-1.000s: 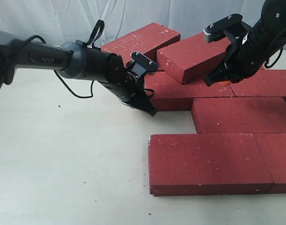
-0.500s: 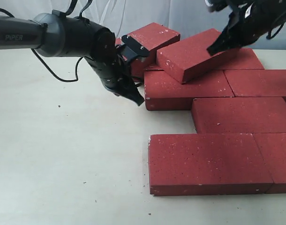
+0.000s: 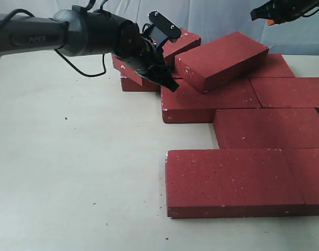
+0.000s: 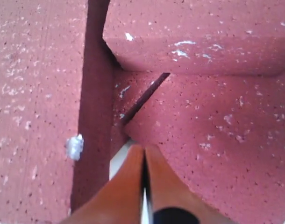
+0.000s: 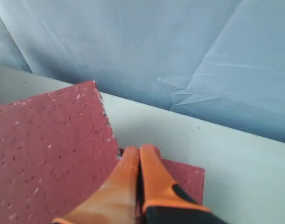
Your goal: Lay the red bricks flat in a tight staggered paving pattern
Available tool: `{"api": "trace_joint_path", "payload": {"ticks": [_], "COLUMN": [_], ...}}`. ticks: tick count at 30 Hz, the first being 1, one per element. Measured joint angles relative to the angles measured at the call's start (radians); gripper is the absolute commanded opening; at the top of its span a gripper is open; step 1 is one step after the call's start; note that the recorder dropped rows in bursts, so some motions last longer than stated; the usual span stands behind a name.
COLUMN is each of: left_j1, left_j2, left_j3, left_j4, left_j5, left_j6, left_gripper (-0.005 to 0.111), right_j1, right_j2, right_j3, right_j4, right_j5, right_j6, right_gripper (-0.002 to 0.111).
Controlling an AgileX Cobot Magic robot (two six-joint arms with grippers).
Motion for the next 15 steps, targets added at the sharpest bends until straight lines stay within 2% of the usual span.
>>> {"api": "trace_joint_path", "payload": {"ticks": [8, 15], "left_j1": [0.0, 0.0], "left_j2": [0.122, 0.173], "left_j3": [-0.178, -0.234], "left_j4": [-0.012, -0.037], "left_j5": [0.088, 0.097], "left_j6": [0.02, 0.027], "left_gripper": [0.0, 0.0], "right_j1": [-0.03, -0.037], "right_j2": [0.244, 0.319], "right_j3": [-0.328, -0.381], "right_j4": [0.008, 0.016], "right_j5": [0.082, 0.099], "right_j6": [-0.007, -0.043], "right_gripper": [-0.001, -0.001]}}
